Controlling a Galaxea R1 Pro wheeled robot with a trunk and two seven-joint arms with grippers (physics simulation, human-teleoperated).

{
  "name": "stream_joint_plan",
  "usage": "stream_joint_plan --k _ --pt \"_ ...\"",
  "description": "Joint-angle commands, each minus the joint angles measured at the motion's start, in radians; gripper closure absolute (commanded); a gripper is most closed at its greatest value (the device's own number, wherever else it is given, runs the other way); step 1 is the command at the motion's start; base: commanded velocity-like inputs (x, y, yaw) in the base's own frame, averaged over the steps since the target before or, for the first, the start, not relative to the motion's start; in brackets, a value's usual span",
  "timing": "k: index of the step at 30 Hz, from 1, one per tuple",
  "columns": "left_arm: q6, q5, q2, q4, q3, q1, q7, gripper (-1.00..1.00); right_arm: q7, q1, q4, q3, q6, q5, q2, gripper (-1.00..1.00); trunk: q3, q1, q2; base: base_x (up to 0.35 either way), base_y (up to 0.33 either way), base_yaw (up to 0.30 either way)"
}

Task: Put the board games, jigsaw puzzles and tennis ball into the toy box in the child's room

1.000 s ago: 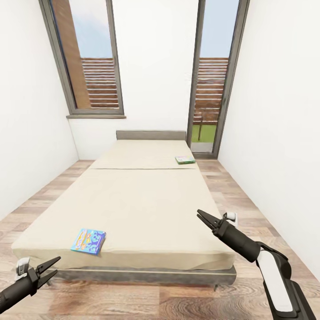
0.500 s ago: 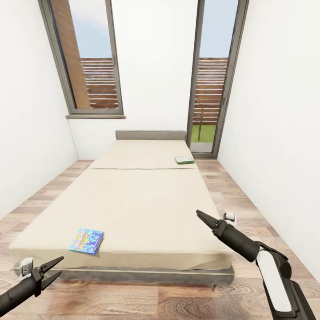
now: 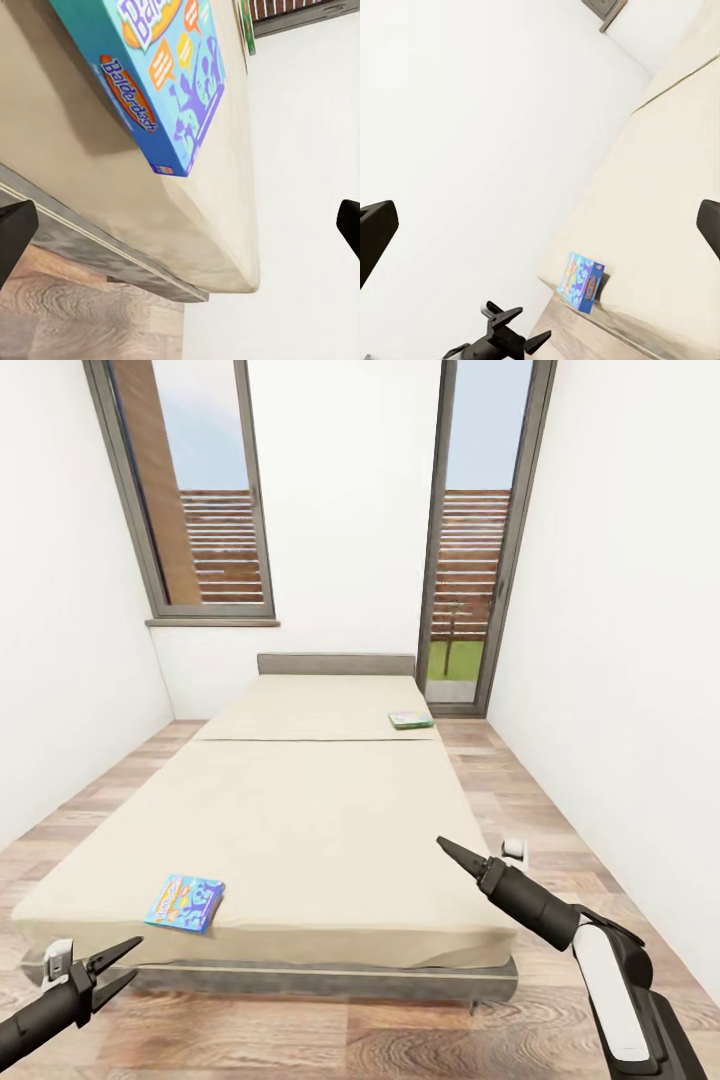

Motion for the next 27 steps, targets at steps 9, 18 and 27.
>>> stream_joint_plan --k 9,18,27 --pt "0.004 -0.001 -0.007 0.0 0.004 -0.001 -0.001 -1.0 -0.001 -0.001 0.0 0.003 -0.056 0.001 0.011 -1.0 -0.001 0.0 0.0 0.084 -0.001 0.0" --pt "0.008 0.002 -0.007 0.0 0.004 -0.001 -0.003 -1.0 0.0 -0.001 0.0 0.002 -0.074 0.0 0.014 -1.0 -0.001 0.0 0.0 0.0 0.0 0.0" --pt "0.01 0.002 -0.007 0.0 0.004 -0.001 -0.002 -1.0 0.0 -0.001 0.001 0.003 -0.08 0.0 0.014 -1.0 -0.013 0.015 -0.028 0.0 0.0 0.0"
